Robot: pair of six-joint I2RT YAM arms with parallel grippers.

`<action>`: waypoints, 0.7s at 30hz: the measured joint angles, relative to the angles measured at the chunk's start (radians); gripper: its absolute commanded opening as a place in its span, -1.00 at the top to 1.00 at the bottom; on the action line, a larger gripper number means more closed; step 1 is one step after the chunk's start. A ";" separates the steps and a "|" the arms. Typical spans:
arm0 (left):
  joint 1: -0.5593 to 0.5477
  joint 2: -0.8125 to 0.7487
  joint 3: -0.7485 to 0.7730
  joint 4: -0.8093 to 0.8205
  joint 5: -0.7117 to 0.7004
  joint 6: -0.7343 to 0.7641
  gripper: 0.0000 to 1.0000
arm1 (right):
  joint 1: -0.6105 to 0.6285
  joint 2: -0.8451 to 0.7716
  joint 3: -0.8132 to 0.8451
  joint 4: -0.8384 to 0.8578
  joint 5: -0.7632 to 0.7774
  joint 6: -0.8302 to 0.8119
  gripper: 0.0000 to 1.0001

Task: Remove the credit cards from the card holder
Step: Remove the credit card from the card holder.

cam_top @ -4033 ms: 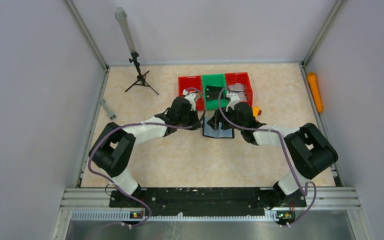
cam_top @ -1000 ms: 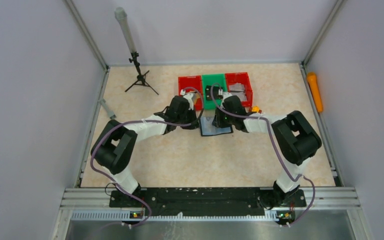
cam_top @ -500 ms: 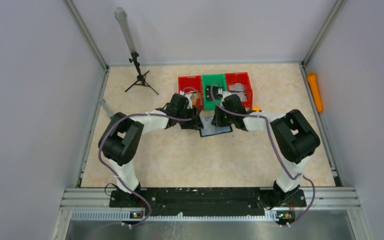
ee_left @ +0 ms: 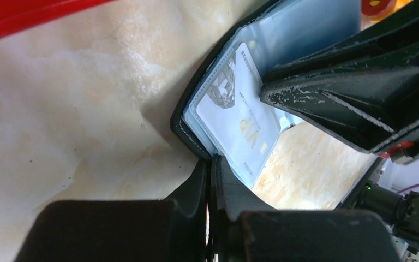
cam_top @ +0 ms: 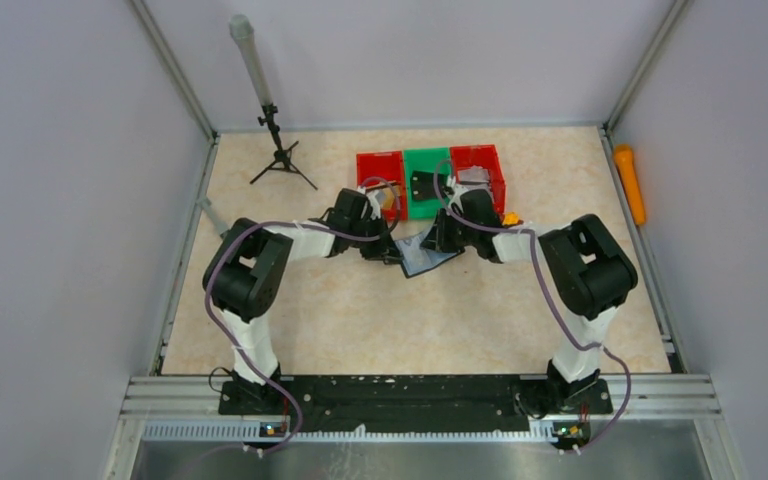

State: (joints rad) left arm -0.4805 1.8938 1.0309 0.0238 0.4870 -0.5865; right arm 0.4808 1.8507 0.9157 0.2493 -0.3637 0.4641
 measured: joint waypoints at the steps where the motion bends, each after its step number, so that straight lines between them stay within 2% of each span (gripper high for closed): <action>1: 0.003 -0.002 -0.012 0.022 0.010 -0.006 1.00 | -0.008 0.003 -0.008 0.021 -0.017 0.012 0.75; 8: 0.020 -0.047 -0.108 0.126 0.051 -0.035 0.98 | -0.023 0.010 -0.045 0.091 -0.103 0.064 0.78; 12: 0.027 -0.073 -0.150 0.174 0.072 -0.048 0.63 | -0.024 0.010 -0.052 0.107 -0.124 0.079 0.79; 21: 0.035 -0.111 -0.207 0.344 0.127 -0.102 0.39 | -0.024 0.027 -0.052 0.111 -0.165 0.097 0.82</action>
State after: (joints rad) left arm -0.4454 1.7828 0.8242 0.3683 0.6136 -0.6884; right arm 0.4572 1.8782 0.8635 0.3607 -0.5289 0.5610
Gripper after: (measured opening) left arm 0.268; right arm 0.093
